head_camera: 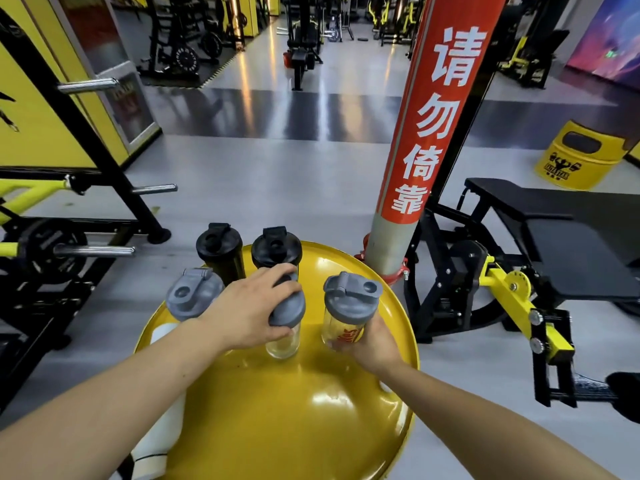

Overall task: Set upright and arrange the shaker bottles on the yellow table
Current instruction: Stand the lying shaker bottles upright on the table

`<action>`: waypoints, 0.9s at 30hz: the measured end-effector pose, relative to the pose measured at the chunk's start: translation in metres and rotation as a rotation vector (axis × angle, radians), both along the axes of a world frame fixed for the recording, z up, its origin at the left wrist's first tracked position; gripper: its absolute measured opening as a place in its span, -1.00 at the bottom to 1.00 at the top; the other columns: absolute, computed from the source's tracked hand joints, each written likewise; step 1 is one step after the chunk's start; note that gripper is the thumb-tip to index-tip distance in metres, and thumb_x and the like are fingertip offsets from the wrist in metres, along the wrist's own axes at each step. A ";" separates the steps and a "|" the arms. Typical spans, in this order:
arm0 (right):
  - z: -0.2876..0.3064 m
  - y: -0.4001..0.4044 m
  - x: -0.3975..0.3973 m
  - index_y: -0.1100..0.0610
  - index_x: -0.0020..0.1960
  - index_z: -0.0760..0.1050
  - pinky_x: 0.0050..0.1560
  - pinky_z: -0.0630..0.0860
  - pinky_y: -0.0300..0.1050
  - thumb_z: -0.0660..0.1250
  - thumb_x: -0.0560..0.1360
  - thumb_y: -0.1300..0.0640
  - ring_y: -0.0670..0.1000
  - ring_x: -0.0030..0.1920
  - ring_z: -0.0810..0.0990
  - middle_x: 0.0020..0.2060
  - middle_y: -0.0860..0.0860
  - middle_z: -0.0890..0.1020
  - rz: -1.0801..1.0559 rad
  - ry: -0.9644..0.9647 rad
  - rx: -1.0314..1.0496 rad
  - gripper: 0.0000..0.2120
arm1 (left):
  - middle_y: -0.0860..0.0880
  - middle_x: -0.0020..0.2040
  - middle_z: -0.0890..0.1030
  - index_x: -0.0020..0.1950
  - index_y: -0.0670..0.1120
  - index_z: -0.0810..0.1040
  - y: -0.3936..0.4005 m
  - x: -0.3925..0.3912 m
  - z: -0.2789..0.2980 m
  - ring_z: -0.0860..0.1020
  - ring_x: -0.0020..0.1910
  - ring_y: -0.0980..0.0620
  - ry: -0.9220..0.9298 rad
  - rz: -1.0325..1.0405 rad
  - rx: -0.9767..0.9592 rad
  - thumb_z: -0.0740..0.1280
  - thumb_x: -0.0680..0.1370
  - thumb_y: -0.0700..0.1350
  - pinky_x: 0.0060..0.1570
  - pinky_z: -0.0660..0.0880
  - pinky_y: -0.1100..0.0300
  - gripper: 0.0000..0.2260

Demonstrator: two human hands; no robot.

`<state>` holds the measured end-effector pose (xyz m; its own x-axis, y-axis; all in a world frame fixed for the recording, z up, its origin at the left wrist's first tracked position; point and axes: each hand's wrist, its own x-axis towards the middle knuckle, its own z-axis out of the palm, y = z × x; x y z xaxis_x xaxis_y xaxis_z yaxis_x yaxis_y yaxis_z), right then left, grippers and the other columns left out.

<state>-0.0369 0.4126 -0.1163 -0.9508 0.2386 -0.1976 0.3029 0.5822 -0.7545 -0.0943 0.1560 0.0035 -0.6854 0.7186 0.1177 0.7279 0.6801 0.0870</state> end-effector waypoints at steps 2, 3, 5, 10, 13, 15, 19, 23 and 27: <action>-0.001 -0.005 0.002 -0.07 0.24 0.30 0.02 0.59 0.00 0.57 0.04 -0.43 0.01 0.11 0.56 0.15 -0.08 0.55 -0.035 -0.067 0.002 -0.07 | 0.06 0.48 0.29 0.43 0.09 0.35 -0.001 0.001 0.001 0.42 0.31 -0.03 0.025 -0.006 0.001 0.40 0.38 0.30 0.06 0.57 0.02 -0.32; 0.001 -0.007 0.005 -0.03 0.23 0.30 -0.01 0.59 0.01 0.57 0.06 -0.42 0.03 0.10 0.56 0.14 -0.05 0.54 -0.041 -0.116 0.027 -0.08 | 0.05 0.48 0.30 0.44 0.08 0.34 -0.001 0.001 0.002 0.41 0.33 -0.03 0.031 -0.008 -0.001 0.41 0.38 0.31 0.11 0.56 0.01 -0.30; 0.006 -0.008 0.010 0.06 0.27 0.32 -0.06 0.55 -0.03 0.57 0.15 -0.38 0.06 0.09 0.55 0.14 0.00 0.54 -0.028 -0.213 0.107 -0.11 | 0.03 0.49 0.32 0.48 0.05 0.32 -0.003 0.001 0.003 0.38 0.38 -0.05 0.040 -0.011 -0.004 0.39 0.36 0.35 0.21 0.51 -0.02 -0.24; 0.023 -0.013 0.021 0.12 0.36 0.35 -0.10 0.48 -0.11 0.49 0.37 -0.26 0.09 0.13 0.58 0.21 0.06 0.58 0.108 -0.358 0.290 -0.26 | 0.01 0.47 0.36 0.46 0.01 0.36 -0.015 0.007 0.013 0.33 0.43 -0.04 0.055 -0.038 0.058 0.34 0.40 0.37 0.34 0.42 0.00 -0.27; 0.038 -0.025 0.028 0.12 0.41 0.31 -0.13 0.50 -0.08 0.45 0.43 -0.21 0.11 0.10 0.60 0.19 0.07 0.59 0.076 -0.357 0.295 -0.29 | -0.01 0.44 0.40 0.44 -0.01 0.38 -0.030 0.010 0.020 0.36 0.42 -0.04 0.055 -0.060 0.107 0.38 0.46 0.24 0.36 0.41 0.02 -0.37; 0.048 -0.034 0.033 0.15 0.41 0.30 -0.16 0.52 -0.06 0.42 0.46 -0.18 0.11 0.03 0.60 0.11 0.07 0.57 0.045 -0.384 0.323 -0.32 | -0.02 0.39 0.45 0.41 -0.03 0.42 -0.044 0.011 0.025 0.40 0.37 -0.05 0.059 -0.083 0.122 0.39 0.49 0.16 0.33 0.42 0.03 -0.45; 0.066 -0.052 0.036 0.19 0.43 0.28 -0.19 0.52 -0.06 0.41 0.49 -0.14 0.10 0.00 0.60 0.08 0.07 0.55 -0.004 -0.413 0.314 -0.33 | -0.02 0.29 0.52 0.32 -0.05 0.49 -0.072 0.017 0.032 0.45 0.30 -0.03 0.067 -0.124 0.178 0.37 0.52 0.09 0.26 0.46 0.06 -0.58; 0.082 -0.071 0.038 0.18 0.38 0.31 -0.25 0.49 -0.05 0.42 0.50 -0.07 0.09 -0.13 0.58 -0.08 0.08 0.58 -0.051 -0.369 0.242 -0.42 | 0.00 0.28 0.52 0.30 -0.03 0.49 -0.097 0.020 0.034 0.43 0.31 -0.01 0.063 -0.150 0.204 0.36 0.53 0.09 0.26 0.44 0.09 -0.61; 0.090 -0.094 0.041 0.17 0.18 0.38 -0.33 0.47 -0.07 0.41 0.48 -0.11 0.10 -0.23 0.56 -0.19 0.09 0.58 -0.062 -0.402 0.277 -0.55 | 0.02 0.28 0.53 0.30 -0.01 0.50 -0.127 0.019 0.031 0.44 0.30 0.00 0.064 -0.137 0.209 0.35 0.53 0.09 0.26 0.45 0.07 -0.63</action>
<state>0.0043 0.3189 -0.0262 -0.7947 0.3877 -0.4671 0.5787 0.7160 -0.3903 -0.0756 0.0285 0.0343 -0.5694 0.7599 0.3136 0.8208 0.5466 0.1660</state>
